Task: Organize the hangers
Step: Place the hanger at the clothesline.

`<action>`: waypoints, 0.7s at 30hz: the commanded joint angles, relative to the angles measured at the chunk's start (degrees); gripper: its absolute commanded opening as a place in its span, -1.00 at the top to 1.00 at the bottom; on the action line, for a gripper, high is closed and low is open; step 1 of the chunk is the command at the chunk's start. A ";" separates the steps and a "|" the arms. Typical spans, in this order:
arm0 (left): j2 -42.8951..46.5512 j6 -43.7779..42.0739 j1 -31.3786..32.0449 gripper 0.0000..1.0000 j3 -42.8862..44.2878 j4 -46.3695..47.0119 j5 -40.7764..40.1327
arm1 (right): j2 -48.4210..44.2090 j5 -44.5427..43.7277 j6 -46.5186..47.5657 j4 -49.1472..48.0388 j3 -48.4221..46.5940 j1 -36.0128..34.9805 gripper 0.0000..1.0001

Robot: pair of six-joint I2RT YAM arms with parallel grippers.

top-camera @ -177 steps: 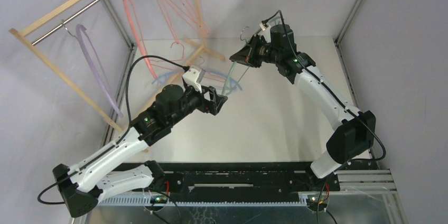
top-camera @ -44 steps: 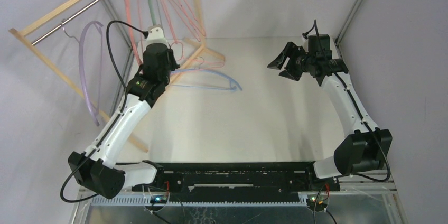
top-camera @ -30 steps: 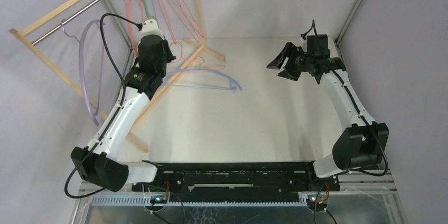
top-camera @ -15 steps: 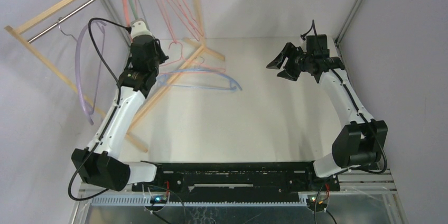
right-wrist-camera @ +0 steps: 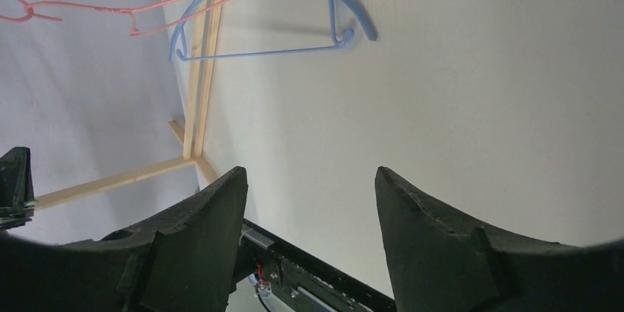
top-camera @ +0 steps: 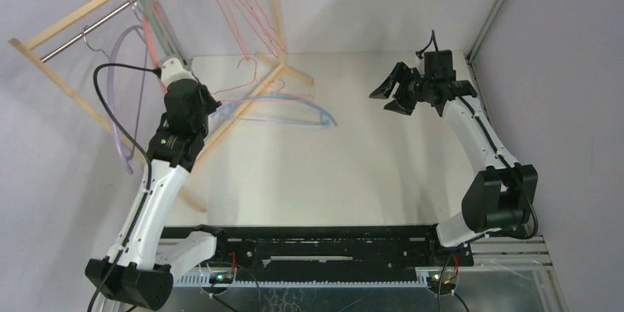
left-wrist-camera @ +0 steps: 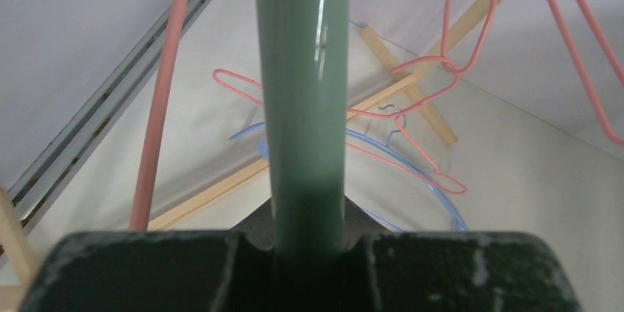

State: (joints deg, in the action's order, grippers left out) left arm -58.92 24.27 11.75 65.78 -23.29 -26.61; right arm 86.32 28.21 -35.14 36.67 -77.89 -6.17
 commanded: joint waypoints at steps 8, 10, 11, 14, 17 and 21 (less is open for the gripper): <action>10.50 3.24 -1.20 1.00 -4.83 -5.96 -7.81 | -0.90 0.87 -0.46 -3.17 1.43 -1.61 -0.44; 11.82 3.49 -1.19 1.00 -5.10 -7.28 -8.42 | -0.91 0.80 -0.30 -3.26 1.44 -1.91 -0.44; 12.29 3.50 -1.18 1.00 -5.21 -7.78 -8.53 | -0.91 0.68 -0.21 -3.31 1.49 -2.03 -0.45; 13.54 2.46 -1.16 0.81 -5.15 -8.23 -7.56 | -0.89 0.41 0.07 -3.32 1.47 -2.31 -0.49; 14.03 0.41 -1.15 0.49 -4.64 -7.50 -6.06 | -0.98 0.18 0.39 -3.04 1.50 -2.48 -0.52; 11.56 -3.21 -1.03 -0.05 -1.33 -8.04 -2.25 | -1.18 -0.24 0.89 -2.98 1.47 -2.57 -0.54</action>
State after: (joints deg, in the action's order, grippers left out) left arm -45.80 24.45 11.09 60.86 -32.29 -32.42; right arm 86.35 28.56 -35.05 35.62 -76.18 -8.36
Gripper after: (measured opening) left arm 0.405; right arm 0.764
